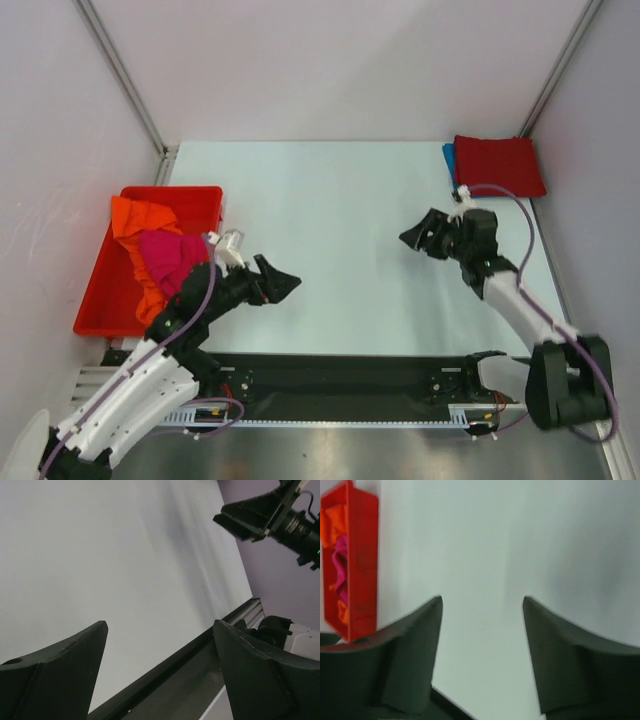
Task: Fold and stack the t-shirts
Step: Neatly place the folded tshirt to the corner
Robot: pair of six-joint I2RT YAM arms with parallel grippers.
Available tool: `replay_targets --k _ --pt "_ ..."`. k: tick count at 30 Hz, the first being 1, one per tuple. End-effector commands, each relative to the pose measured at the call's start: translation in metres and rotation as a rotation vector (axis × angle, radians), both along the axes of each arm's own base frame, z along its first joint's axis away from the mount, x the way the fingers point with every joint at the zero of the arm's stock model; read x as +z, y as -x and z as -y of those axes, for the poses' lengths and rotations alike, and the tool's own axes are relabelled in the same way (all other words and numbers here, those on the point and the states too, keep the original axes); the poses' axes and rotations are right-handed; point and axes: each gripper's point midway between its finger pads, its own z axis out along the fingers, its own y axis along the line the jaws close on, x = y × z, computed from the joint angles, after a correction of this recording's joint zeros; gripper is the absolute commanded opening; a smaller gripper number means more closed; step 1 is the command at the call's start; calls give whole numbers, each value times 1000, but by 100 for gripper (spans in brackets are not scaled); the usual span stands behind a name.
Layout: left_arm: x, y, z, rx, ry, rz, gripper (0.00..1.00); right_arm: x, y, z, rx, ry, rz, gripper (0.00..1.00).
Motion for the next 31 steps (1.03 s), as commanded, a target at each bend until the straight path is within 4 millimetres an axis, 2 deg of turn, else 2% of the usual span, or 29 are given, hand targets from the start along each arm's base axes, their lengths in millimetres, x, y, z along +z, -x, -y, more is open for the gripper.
replay_targets --k 1,2,3,4,5,6,7,8,10,11,12,13,14,16,17,19,20,21,23,27,31 --pt "8 16 -2 37 197 -12 95 2 31 2 -78 -74 61 73" --pt "-2 19 -5 43 182 -23 98 -3 43 4 -88 -67 49 78" --pt "-6 22 -8 47 170 -24 100 6 52 4 -93 -79 87 87" --pt "-9 24 -10 51 167 -27 100 5 58 5 -103 -78 98 95" --pt "-6 27 -12 47 181 -12 100 -14 71 2 -96 -75 60 100" --pt "-13 28 -12 47 180 -21 100 -19 78 1 -99 -84 47 100" --pt "-15 29 -12 48 191 -20 100 -16 85 0 -107 -106 68 100" --pt "-24 30 -12 53 204 -32 100 -31 93 0 -112 -108 42 100" --pt "-28 31 -8 37 255 -19 100 -46 106 2 -138 -151 2 100" --pt "-32 33 -5 32 297 -41 100 -38 111 1 -133 -192 47 100" --pt "-42 32 -2 20 338 -26 100 -59 119 2 -140 -202 9 100" --pt "-48 34 1 9 362 -41 100 -65 122 3 -153 -220 -6 100" --pt "-66 35 3 16 388 -79 100 -64 126 4 -161 -253 5 100" --pt "-66 36 5 5 442 -71 100 -82 136 0 -140 -273 -31 100" --pt "-77 37 5 6 446 -87 100 -85 140 -1 -141 -295 -44 100" --pt "-76 40 7 -16 490 -72 99 -99 144 2 -168 -298 -84 100" --pt "-89 40 6 -3 470 -100 100 -107 147 4 -189 -297 -119 100" --pt "-86 40 6 -9 471 -78 100 -109 148 6 -202 -289 -131 100" --pt "-101 42 5 -6 424 -109 100 -119 151 9 -234 -280 -186 100" --pt "-113 49 6 -37 377 -134 100 -138 155 12 -283 -280 -272 100" --pt "-106 51 8 -61 392 -119 100 -128 155 4 -194 -264 -213 100"
